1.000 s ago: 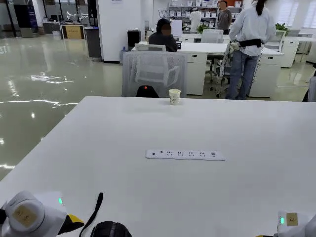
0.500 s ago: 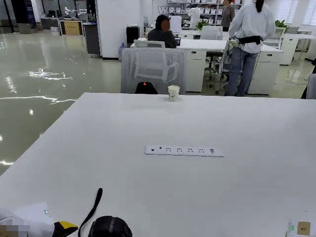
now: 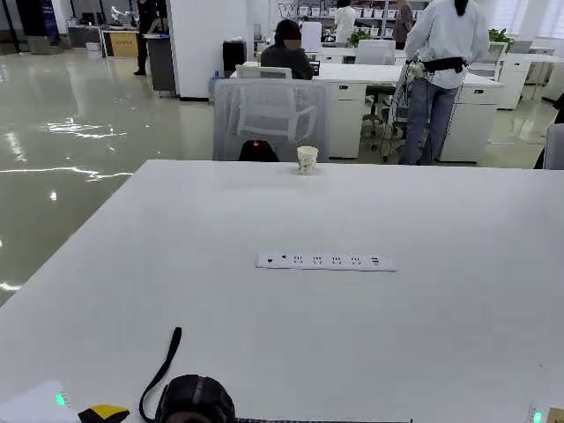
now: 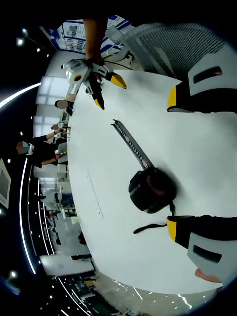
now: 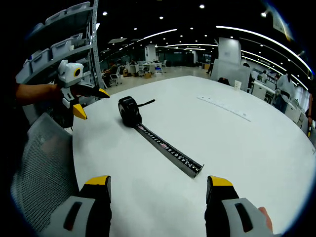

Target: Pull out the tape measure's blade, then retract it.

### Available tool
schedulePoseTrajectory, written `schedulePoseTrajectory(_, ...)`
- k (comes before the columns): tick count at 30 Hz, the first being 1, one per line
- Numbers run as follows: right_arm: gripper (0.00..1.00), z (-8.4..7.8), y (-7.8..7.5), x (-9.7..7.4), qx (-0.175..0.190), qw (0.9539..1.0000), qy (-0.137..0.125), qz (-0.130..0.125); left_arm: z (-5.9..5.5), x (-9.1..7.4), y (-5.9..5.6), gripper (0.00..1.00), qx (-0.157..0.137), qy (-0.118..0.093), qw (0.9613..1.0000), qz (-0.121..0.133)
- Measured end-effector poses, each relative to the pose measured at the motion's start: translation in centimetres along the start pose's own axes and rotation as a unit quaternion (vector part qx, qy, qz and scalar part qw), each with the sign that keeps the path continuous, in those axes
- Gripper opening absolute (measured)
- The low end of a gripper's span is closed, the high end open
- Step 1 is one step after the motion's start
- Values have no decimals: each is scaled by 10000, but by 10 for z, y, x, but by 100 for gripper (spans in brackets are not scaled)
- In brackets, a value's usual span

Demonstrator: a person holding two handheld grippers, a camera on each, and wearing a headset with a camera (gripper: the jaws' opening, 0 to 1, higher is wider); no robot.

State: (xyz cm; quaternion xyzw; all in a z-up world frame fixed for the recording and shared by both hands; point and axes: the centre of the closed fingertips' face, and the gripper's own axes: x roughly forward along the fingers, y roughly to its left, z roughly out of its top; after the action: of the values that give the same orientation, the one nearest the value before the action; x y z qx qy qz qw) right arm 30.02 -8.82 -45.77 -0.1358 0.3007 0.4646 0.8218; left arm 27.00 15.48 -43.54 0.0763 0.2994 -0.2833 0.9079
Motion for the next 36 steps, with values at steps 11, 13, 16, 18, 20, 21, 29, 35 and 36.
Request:
schedulePoseTrajectory(11, 83, 9, 13, -8, 301, 9990, -224, -260, 2, -6, -13, 88, -150, -83, 9995, 269)
schedulePoseTrajectory(13, 84, 9, 14, -9, 347, 9985, -228, -348, 3, -7, -17, 90, -196, -132, 9994, 265)
schedulePoseTrajectory(16, 86, 11, 18, -10, 426, 9980, -278, -378, 3, -7, -23, 91, -230, -140, 9992, 280)
schedulePoseTrajectory(18, 87, 12, 20, -11, 445, 9977, -304, -399, 2, -7, -24, 92, -247, -149, 9991, 318)
schedulePoseTrajectory(20, 88, 13, 21, -12, 505, 9972, -332, -434, 1, -7, -26, 92, -324, -148, 9989, 314)
schedulePoseTrajectory(21, 89, 13, 22, -12, 558, 9968, -345, -454, 1, -8, -25, 92, -347, -162, 9987, 349)
schedulePoseTrajectory(29, 91, 17, 30, -15, 562, 9960, -438, -538, 5, -13, -30, 96, -437, -197, 9977, 483)
schedulePoseTrajectory(35, 92, 23, 34, -16, 607, 9949, -544, -601, 11, -15, -32, 98, -432, -272, 9966, 654)
schedulePoseTrajectory(36, 93, 24, 35, -16, 633, 9946, -556, -606, 12, -15, -33, 99, -439, -290, 9964, 661)
